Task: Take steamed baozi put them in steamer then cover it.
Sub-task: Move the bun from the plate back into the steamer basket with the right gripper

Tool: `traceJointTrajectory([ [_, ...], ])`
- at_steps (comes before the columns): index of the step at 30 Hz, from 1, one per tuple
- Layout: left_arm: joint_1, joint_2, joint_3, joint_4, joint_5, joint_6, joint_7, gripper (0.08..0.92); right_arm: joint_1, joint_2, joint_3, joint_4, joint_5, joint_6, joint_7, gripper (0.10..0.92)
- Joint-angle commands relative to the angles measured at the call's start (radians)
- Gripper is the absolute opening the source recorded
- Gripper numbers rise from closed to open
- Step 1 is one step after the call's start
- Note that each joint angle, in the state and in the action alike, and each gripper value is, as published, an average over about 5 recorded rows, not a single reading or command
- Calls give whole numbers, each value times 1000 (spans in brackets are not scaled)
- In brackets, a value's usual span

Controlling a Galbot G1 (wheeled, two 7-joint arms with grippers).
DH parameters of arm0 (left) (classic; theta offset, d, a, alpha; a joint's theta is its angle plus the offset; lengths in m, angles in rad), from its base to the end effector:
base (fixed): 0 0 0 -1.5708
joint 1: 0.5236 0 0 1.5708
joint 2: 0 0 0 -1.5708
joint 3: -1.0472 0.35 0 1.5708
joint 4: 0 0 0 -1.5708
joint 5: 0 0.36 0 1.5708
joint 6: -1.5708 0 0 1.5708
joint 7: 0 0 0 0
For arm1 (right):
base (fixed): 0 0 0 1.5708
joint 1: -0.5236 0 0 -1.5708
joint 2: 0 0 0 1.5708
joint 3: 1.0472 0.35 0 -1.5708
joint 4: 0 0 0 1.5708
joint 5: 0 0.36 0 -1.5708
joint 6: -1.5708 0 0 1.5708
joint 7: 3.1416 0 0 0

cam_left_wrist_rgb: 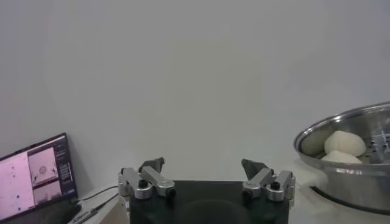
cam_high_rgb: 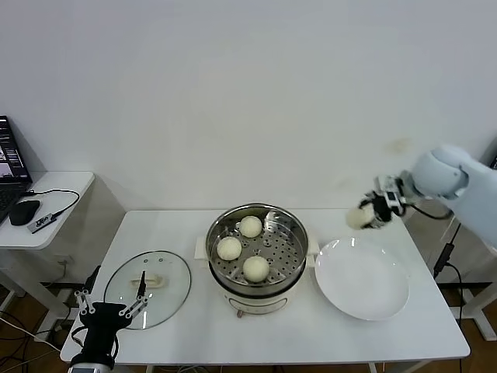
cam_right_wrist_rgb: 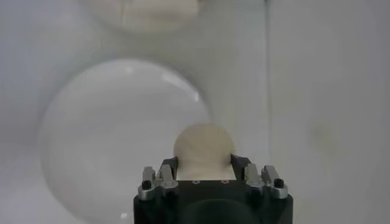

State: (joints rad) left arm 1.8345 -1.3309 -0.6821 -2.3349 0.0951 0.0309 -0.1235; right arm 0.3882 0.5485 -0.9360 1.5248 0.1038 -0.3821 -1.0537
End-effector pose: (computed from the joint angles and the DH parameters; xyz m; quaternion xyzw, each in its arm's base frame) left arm 0.1186 0.0638 -0.2441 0.0361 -0.9815 -0.1881 0.0043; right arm 0.4969 -0.1264 -0.0274 0.4410 -0.6199 0.5670 0.3157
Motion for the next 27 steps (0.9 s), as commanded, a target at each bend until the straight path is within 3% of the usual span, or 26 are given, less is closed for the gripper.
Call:
traceJointTrajectory([
  [1,0,-1,-4,-2,1,-1,-1,823,288,175,-224,145,289,-164,106,576],
  [8,9,-6,-24,-6,-2,-3,-2,823,213,278,-238,161,394,-271,210,577],
  [16,22,-11,-46,-12,-4,-6,-2,823,69,346,-259,115,378,-338,319,577],
  [27,25,-15,-48,-7,-5,-7,-3,823,-22,396,-247,36,318,-345,348,584],
])
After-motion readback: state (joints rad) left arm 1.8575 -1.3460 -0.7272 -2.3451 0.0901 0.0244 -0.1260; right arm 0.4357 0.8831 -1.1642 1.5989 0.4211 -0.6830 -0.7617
